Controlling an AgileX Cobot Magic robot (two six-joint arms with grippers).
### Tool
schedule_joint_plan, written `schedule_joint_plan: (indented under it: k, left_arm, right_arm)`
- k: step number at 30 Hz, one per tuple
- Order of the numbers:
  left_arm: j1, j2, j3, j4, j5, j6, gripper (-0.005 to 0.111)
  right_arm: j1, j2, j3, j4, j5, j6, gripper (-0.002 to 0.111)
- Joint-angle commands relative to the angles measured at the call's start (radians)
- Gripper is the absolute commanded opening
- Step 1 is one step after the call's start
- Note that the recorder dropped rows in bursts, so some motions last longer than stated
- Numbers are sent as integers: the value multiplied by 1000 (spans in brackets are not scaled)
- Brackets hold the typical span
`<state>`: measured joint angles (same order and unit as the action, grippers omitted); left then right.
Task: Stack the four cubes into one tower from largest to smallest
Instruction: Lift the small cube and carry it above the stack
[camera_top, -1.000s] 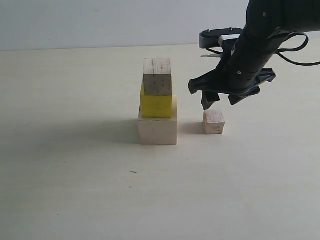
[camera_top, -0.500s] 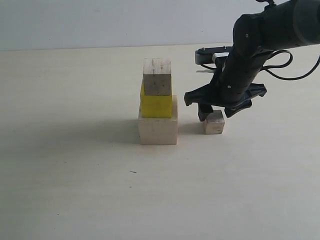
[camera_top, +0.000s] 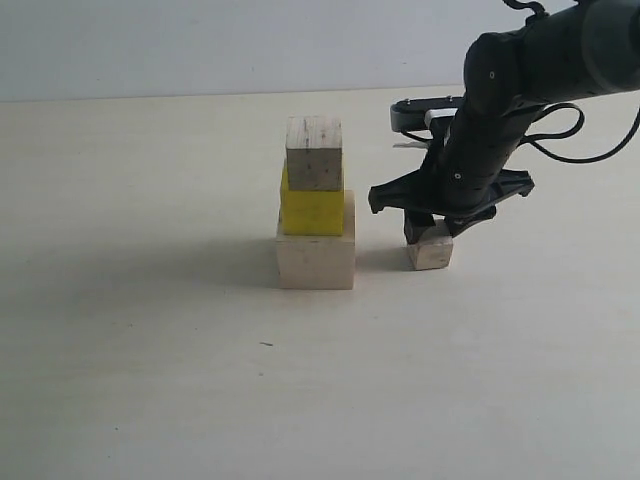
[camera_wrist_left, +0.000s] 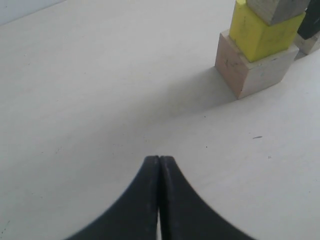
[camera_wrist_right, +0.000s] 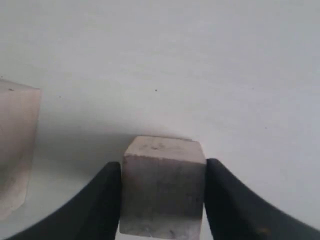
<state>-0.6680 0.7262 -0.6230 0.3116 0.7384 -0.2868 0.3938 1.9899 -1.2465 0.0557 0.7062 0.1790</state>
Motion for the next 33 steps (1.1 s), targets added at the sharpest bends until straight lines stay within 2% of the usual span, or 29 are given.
schedule_joint_plan:
  k: [1, 5, 14, 22, 33]
  left_arm:
    - [2, -5, 3, -7, -12, -4, 0]
    - [2, -5, 3, -12, -12, -4, 0]
    - [2, -21, 3, -18, -12, -4, 0]
    - [2, -64, 3, -32, -12, -4, 0]
    - [2, -116, 3, -38, -12, -4, 0]
  right_arm:
    - [2, -71, -8, -10, 25, 6, 10]
    - [2, -147, -8, -15, 51, 6, 0]
    - [2, -315, -20, -40, 184, 6, 0]
    - [2, -353, -215, -29, 457, 8, 0]
    - [158, -312, -392, -40, 515, 112, 0]
